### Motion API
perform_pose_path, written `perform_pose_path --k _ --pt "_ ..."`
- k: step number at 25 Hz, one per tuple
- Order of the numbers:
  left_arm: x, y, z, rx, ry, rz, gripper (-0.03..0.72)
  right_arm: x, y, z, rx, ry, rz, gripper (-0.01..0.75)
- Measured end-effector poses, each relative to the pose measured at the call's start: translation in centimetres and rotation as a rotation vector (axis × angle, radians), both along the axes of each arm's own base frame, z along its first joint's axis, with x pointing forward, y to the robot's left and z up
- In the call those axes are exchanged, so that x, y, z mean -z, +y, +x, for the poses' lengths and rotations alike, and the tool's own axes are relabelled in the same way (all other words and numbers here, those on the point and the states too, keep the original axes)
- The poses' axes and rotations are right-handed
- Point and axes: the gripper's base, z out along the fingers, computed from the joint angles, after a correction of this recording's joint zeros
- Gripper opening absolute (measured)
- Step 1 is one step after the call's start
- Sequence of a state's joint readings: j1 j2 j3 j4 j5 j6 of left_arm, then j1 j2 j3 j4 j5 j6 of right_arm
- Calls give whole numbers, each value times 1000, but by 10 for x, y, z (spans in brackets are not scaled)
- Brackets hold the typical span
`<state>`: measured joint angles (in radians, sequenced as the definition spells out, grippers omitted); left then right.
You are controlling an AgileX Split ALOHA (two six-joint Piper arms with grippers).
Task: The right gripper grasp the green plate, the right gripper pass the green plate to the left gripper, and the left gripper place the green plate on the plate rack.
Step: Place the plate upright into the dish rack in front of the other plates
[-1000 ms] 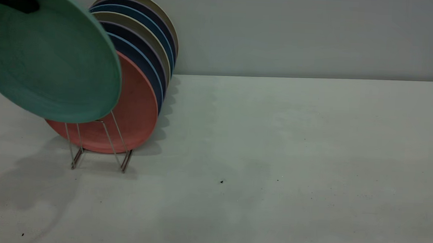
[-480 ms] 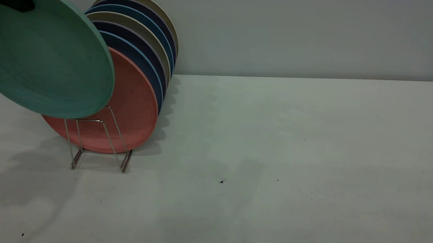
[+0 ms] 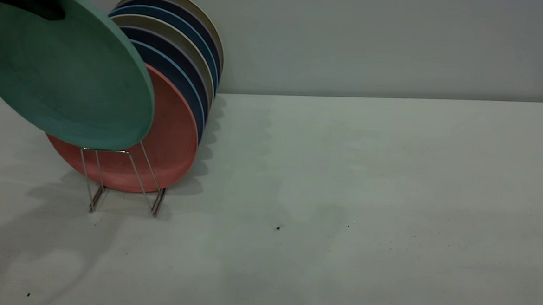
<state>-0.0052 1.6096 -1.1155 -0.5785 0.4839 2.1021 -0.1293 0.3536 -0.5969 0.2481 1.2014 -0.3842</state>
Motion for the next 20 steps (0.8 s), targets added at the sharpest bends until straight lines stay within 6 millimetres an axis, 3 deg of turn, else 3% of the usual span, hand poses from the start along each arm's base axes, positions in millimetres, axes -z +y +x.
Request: perform_pose_path --k 11,20 --pt "4 0 2 -4 9 -5 95 0 0 0 3 -2 2 459" --pt "31 -2 12 -25 88 -42 99 0 0 -1 3 -6 2 459"
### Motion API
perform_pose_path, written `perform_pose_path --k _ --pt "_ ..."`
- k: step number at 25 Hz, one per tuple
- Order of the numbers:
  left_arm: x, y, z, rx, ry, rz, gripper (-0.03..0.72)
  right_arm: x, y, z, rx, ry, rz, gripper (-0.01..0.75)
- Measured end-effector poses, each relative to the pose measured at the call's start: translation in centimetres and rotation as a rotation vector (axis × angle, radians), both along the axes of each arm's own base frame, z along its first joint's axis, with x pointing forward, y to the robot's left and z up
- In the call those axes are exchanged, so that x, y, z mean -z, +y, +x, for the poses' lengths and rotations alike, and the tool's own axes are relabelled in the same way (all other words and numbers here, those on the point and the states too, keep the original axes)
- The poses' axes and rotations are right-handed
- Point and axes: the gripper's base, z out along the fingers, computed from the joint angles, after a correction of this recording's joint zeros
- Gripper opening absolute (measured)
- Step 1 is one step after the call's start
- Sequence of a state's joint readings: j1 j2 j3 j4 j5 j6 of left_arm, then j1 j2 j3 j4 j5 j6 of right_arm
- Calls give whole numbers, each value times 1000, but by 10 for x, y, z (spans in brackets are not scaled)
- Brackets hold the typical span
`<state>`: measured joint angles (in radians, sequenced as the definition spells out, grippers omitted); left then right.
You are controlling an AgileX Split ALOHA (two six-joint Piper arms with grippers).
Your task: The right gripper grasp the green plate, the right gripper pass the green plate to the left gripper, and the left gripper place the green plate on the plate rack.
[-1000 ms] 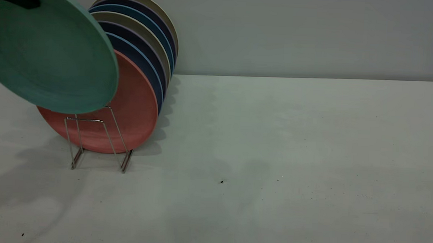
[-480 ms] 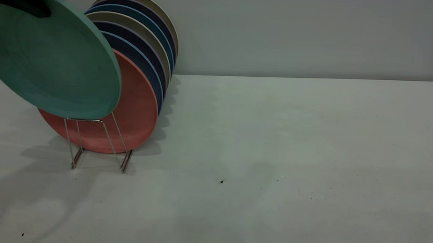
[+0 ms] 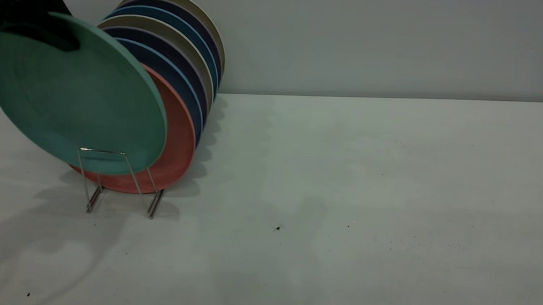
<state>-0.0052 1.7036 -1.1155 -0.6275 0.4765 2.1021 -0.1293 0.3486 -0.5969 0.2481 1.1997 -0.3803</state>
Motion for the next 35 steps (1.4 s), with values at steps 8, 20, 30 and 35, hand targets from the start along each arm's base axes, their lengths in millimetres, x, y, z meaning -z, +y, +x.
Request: perform_pose_path --k 8,20,30,35 --pt "14 0 3 1 42 -3 152 0 0 0 0 -2 0 459" --pt "7 -2 2 -130 78 -104 449 0 -1 0 7 0 -10 457" --pt "-90 -2 -41 -456 -23 -406 455 27 -4 2 -31 80 -37 457" --pt "-139 -1 -89 -576 -20 -565 455 33 -5 4 -8 76 -25 457"
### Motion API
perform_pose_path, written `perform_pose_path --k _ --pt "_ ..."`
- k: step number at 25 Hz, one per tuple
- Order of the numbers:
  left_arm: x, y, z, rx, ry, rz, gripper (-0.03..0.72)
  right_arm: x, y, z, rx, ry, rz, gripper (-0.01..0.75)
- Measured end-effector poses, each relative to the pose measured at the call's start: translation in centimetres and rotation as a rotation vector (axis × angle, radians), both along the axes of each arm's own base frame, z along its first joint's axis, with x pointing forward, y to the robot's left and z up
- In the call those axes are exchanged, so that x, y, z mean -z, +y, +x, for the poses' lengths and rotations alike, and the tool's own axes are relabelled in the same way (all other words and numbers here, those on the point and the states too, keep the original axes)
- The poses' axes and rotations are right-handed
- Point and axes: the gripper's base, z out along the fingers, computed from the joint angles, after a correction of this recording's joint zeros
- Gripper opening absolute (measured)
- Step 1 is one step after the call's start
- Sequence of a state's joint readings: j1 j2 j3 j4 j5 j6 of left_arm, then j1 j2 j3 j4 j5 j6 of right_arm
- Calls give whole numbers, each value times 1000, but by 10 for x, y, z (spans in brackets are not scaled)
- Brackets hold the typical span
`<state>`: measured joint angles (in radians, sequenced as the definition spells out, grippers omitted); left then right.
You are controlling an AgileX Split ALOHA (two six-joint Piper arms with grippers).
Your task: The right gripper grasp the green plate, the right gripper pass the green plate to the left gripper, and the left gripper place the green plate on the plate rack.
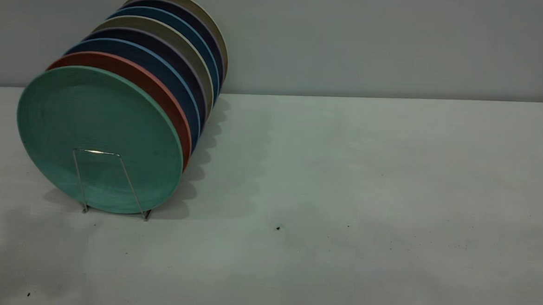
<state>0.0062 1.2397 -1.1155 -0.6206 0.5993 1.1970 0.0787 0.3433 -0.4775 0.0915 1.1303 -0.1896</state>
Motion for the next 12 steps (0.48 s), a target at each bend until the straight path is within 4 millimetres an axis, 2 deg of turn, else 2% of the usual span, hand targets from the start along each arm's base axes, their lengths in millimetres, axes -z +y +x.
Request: perform_pose_path --k 3,6,9,12 --pt "-16 3 -33 -70 73 -48 455 1 -2 0 37 2 -3 457" --pt "-19 8 -64 -181 226 -74 456 1 -2 0 36 1 -2 457" --pt "-13 16 -90 -357 405 -86 456 1 -3 -3 24 -20 -6 457" --pt "3 25 -115 -534 545 -67 456 -1 -5 -9 34 -69 -8 457"
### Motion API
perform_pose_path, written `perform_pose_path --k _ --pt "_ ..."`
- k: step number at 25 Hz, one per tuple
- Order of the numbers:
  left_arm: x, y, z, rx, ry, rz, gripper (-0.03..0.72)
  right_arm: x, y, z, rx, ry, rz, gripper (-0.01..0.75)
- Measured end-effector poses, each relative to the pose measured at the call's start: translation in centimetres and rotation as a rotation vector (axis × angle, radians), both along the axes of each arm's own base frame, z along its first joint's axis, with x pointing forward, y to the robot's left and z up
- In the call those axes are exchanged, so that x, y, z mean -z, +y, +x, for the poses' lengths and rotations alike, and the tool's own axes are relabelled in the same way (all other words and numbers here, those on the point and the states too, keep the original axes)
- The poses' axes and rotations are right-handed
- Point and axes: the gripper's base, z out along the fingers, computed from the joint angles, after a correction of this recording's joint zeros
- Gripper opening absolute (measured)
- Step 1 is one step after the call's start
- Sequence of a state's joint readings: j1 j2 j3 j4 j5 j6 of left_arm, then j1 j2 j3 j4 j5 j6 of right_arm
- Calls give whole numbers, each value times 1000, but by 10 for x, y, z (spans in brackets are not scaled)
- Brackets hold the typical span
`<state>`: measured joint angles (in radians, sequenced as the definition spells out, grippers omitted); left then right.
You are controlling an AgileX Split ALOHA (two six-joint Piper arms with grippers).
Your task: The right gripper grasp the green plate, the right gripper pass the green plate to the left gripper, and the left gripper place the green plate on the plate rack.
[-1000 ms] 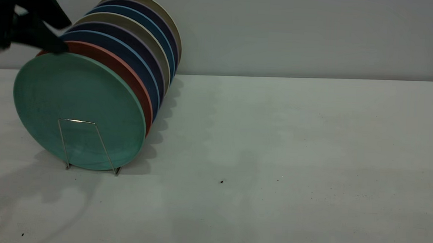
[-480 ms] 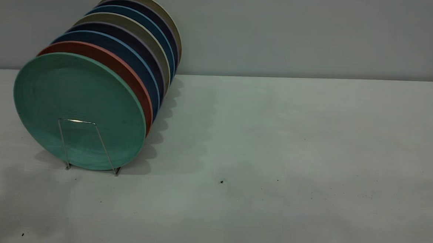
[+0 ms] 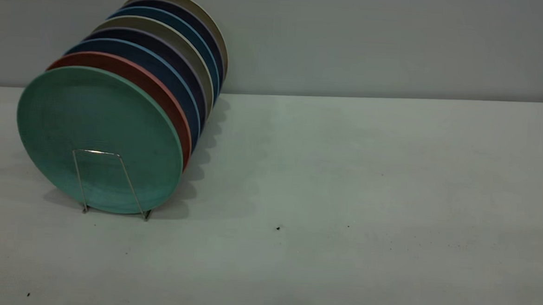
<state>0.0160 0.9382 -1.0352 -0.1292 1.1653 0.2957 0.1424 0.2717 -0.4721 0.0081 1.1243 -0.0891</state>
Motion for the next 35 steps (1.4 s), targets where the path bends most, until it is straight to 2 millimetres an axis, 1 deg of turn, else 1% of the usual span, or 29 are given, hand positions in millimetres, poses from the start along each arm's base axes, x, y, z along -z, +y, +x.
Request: perform_pose_path --k 3,6,9,10,14,18,26,30,35 --pt "21 4 -21 -83 37 15 456 -2 -3 -9 8 -71 5 457" --pt "45 4 -46 -100 54 12 457 -4 -5 -22 13 -162 22 457" --pt "70 4 -69 -114 56 6 478 -4 -8 -36 14 -257 37 457" --pt "77 4 -74 -122 53 2 488 -3 -8 -39 14 -274 39 457" --pt "93 3 -97 -152 -8 -15 517 -3 -8 -40 14 -278 40 457" --pt "102 3 -117 -158 -102 -25 518 -3 -8 -40 14 -276 48 457" --pt "101 3 -146 -172 -306 -49 518 -3 -8 -40 14 -276 49 457" --pt "101 2 -155 -171 -369 -54 518 -3 -8 -40 14 -276 49 457" --pt "101 2 -157 -170 -383 -55 518 -3 -7 -41 79 -279 41 457"
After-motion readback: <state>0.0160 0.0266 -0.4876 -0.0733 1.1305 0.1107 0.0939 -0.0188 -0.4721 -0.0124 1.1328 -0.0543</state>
